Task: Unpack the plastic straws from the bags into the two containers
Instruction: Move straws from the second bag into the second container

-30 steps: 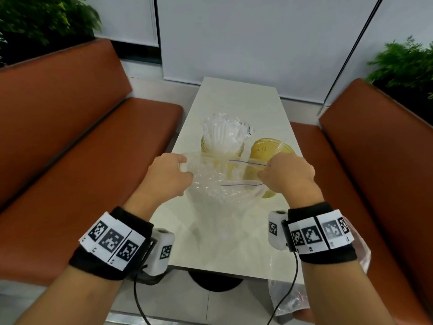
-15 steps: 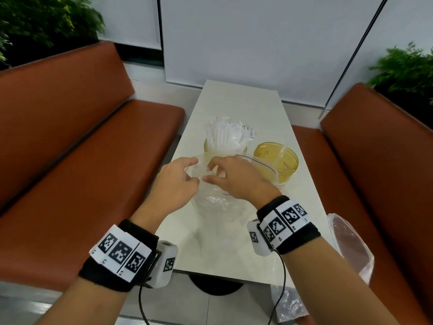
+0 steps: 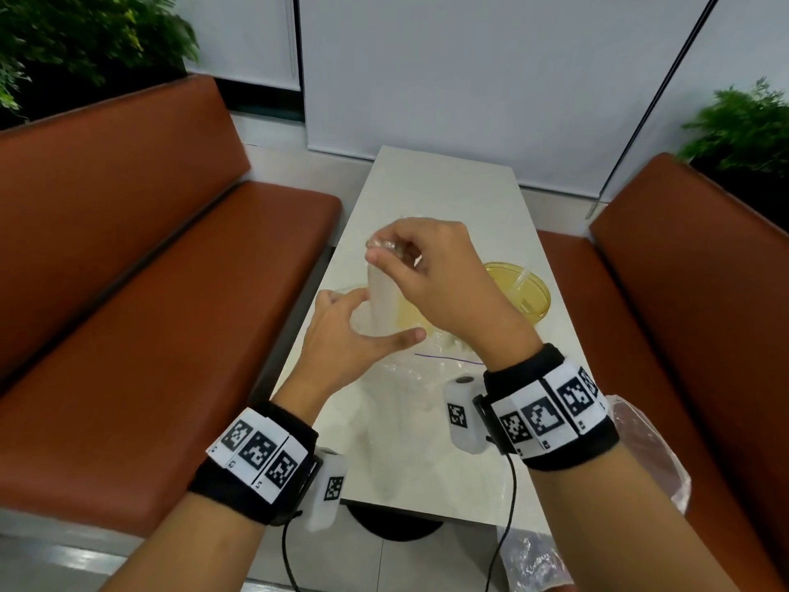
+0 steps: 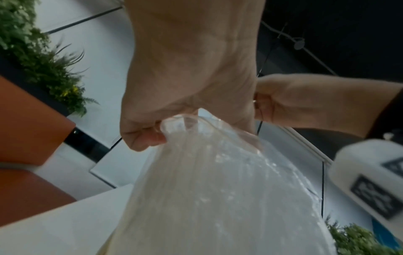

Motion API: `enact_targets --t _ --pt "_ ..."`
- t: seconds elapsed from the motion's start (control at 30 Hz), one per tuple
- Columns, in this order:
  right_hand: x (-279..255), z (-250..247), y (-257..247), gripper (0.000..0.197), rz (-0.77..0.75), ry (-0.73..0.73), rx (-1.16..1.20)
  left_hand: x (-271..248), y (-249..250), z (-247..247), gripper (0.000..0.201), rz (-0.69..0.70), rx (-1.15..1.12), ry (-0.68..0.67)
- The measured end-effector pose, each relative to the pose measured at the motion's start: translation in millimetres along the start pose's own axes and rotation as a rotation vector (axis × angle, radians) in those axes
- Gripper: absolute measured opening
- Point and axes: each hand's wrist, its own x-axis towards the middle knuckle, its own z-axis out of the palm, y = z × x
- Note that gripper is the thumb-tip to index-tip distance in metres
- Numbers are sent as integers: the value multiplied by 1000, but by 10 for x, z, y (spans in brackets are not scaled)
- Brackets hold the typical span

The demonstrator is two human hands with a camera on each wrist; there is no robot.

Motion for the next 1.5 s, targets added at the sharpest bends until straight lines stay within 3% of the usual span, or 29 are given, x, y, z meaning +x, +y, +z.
enact_targets --t 0.17,0.23,0.3,0.4,0.47,0.57,0.63,0.8,0.87,0.93,1.1,1.3,1.4,1.5 --pt "28 149 -114 13 118 53 240 142 -126 126 48 -30 -50 76" --pt "-17 256 -72 31 236 50 314 186 -139 149 49 2 -102 78" --pt "-63 372 14 51 292 5 192 226 -157 164 45 32 -55 100" --pt "-94 522 88 50 245 -25 -134 253 -204 167 19 51 28 95" --pt "-71 563 75 44 183 10 -166 240 -209 128 28 24 25 61" --pt "58 414 47 39 132 131 -103 182 -159 74 57 1 81 18" --pt "217 171 33 38 134 257 -4 99 -89 21 55 -84 99 -2" --pt "566 -732 23 53 52 676 80 42 -92 -50 55 -89 67 18" --pt "589 -1067 167 51 7 778 49 35 -116 -86 54 -94 53 32" --pt "576 -1271 442 45 64 803 -76 41 -141 -130 51 -86 67 34" --pt "370 -1108 1341 48 463 620 -383 63 -190 -188 45 -79 97 47" --pt "-6 -625 1938 58 782 185 -335 53 -140 -153 29 -10 43 79" --pt "-94 -551 2052 63 886 125 -247 40 -128 -140 27 14 14 85" --pt "-130 -600 2056 86 969 96 -216 29 -119 -133 25 12 -20 96"
